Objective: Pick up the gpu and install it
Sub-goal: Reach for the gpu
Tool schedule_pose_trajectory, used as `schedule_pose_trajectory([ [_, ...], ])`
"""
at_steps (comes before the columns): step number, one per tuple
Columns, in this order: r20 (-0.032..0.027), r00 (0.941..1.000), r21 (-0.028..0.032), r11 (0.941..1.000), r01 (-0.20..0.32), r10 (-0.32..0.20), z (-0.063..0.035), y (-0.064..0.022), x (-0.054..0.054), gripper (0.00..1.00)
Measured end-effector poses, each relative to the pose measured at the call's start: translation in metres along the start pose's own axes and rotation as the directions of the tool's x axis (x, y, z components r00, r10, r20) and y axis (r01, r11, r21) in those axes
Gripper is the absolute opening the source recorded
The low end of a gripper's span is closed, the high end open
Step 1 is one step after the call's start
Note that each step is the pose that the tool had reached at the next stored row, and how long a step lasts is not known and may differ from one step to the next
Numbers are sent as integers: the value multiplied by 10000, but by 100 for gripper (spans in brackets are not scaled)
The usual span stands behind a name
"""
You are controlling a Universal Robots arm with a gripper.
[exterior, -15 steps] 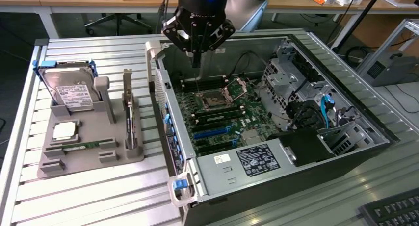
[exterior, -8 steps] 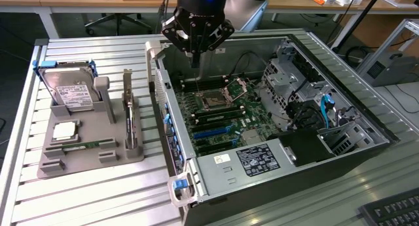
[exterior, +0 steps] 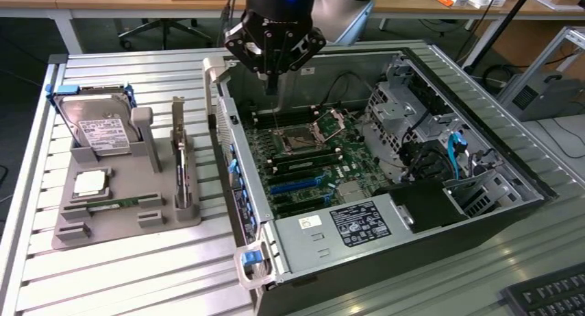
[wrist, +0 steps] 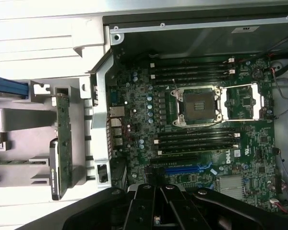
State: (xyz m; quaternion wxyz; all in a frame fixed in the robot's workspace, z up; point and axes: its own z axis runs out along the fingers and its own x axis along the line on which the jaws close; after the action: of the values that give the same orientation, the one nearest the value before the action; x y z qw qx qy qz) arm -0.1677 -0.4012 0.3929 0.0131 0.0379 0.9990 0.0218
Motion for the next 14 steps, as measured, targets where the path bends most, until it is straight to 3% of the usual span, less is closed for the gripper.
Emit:
schedule_pose_trajectory([
  [14, -1, 10000, 1, 10000, 0, 0, -2, -5, 49, 11],
])
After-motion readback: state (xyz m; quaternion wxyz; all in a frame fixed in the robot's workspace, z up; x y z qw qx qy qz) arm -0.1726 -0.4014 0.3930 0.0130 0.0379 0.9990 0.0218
